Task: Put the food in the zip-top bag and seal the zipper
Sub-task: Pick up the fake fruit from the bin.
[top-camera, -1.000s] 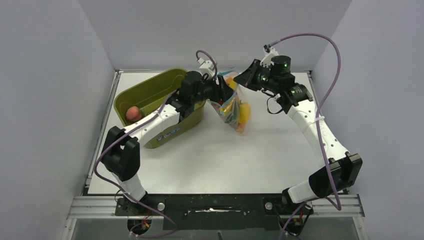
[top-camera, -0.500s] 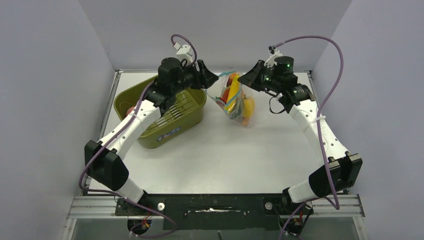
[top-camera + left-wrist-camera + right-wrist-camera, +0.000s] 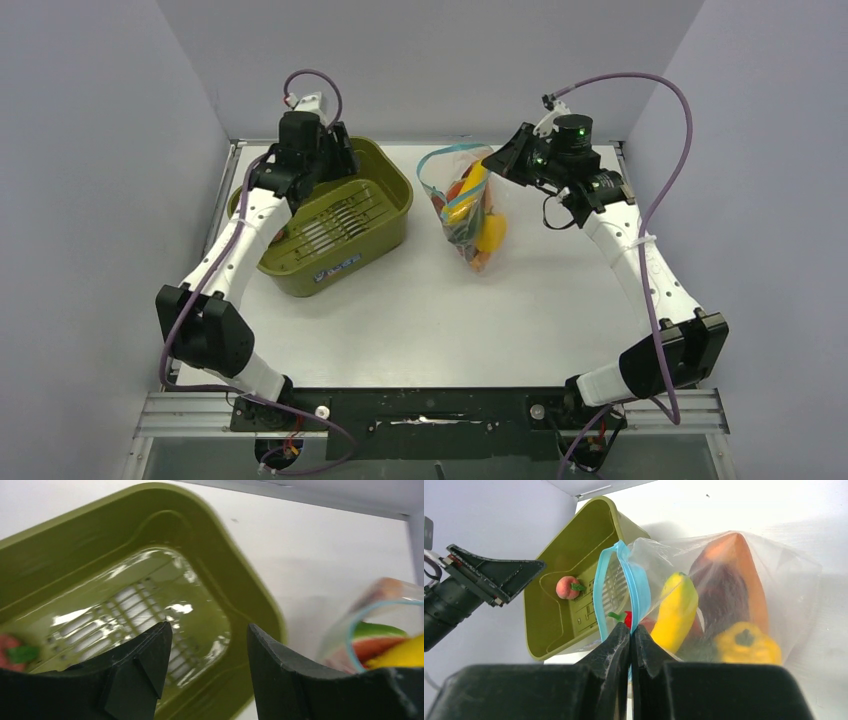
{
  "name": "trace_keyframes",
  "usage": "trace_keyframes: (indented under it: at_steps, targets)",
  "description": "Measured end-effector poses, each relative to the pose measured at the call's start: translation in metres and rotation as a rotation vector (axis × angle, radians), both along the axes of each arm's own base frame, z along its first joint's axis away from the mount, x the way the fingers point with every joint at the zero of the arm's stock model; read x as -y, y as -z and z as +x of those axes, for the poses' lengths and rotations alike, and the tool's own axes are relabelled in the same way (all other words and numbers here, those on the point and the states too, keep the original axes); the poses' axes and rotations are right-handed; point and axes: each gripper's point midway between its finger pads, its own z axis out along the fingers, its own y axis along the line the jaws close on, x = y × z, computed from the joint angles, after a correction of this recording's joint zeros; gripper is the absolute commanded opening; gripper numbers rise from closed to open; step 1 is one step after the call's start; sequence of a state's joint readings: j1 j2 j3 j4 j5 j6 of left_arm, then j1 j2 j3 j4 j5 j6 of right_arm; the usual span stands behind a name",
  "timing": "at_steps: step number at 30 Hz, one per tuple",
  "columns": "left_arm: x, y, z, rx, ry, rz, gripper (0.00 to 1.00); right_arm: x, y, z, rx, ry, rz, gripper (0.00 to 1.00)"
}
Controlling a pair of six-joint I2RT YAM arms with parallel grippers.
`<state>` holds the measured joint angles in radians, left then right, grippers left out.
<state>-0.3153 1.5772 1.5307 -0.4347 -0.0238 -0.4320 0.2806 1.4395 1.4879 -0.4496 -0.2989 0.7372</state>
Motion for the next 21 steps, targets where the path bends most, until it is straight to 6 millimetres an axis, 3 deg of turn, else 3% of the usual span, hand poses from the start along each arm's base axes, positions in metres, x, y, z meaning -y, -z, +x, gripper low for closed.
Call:
trace_keyframes:
  at_steps: [5,10,21]
  targets:
    - [-0.071,0.021,0.000,-0.072,-0.204,0.145,0.64,0.002,-0.001,-0.004,-0.003,0.000,-0.009,0.00]
    - [-0.128,0.049,-0.020,-0.154,-0.353,0.306,0.74,0.005,0.000,-0.008,0.003,-0.002,-0.018,0.00]
    - [-0.184,0.109,-0.050,-0.333,-0.461,0.555,0.76,0.012,0.003,-0.013,0.034,-0.012,-0.072,0.00]
